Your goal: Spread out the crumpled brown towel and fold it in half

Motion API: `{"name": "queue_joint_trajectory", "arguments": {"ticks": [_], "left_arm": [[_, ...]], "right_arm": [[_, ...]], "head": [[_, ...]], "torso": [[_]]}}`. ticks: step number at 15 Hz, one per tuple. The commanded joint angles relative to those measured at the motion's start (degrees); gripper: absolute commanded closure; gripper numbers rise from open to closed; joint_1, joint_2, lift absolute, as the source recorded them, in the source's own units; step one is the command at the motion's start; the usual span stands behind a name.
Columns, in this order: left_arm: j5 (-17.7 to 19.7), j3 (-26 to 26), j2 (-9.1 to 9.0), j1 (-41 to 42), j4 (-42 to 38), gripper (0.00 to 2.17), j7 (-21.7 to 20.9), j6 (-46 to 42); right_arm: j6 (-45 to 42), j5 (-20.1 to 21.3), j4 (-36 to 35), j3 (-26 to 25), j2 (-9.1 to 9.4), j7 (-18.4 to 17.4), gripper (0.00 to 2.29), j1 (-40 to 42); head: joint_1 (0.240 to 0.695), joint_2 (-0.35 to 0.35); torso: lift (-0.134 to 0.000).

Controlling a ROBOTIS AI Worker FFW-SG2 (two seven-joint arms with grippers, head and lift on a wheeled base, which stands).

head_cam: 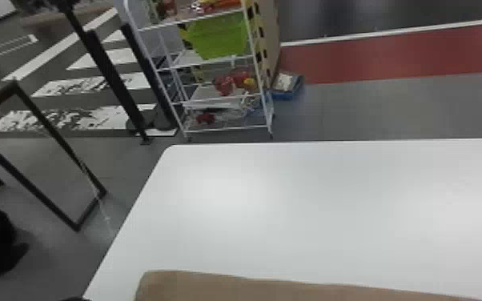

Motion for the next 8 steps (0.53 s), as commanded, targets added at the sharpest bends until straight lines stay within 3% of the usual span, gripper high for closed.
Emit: {"name": "queue_joint_trajectory", "arguments": {"ticks": [1, 8], "left_arm": [[-0.15, -0.14, -0.06, -0.46, 0.02, 0.02, -0.02, -0.1], [-0.68, -0.49, -0.06, -1.25, 0.28, 0.02, -0.02, -0.1]], "right_arm": [[-4.23, 3.55, 1.95, -1.81, -0.44, -2.08, 1.28, 0.07], [-3.0, 7.15, 5.82, -2.16, -1.58, -2.16, 1.28, -5.29]], "head": [[0.695, 0.35], [0.695, 0.35]], "torso": [[-0.122], [-0.122]]}}
